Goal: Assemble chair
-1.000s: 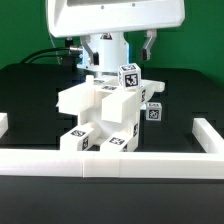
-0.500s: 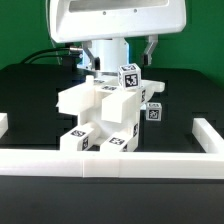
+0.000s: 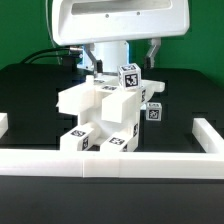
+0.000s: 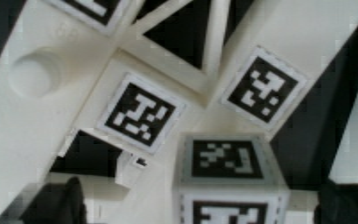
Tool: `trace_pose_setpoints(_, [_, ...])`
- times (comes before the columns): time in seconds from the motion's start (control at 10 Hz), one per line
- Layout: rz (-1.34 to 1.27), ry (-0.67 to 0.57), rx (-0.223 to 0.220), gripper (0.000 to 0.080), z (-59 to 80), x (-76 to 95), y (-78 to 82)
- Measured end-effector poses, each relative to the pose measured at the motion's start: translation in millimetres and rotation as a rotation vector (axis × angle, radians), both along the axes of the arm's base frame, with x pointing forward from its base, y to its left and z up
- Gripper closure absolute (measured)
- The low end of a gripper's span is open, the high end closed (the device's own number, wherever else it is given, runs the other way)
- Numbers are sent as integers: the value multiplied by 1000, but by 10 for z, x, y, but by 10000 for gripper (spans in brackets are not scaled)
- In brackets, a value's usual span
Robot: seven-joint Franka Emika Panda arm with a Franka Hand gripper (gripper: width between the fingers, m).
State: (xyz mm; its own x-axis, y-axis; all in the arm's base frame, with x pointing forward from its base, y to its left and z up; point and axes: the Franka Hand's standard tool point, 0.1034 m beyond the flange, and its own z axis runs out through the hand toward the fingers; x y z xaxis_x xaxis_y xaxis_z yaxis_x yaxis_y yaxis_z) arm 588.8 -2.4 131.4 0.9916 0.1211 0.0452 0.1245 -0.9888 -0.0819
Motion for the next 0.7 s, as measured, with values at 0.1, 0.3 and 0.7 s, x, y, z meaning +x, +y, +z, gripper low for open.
trace_pose_setpoints(0.1, [1, 1, -2, 151, -32, -5, 15])
trace_pose_setpoints(0.3, [0, 4, -3, 198, -59, -13, 9])
trace_pose_setpoints(0.7, [-14, 5, -3, 520, -63, -14, 18])
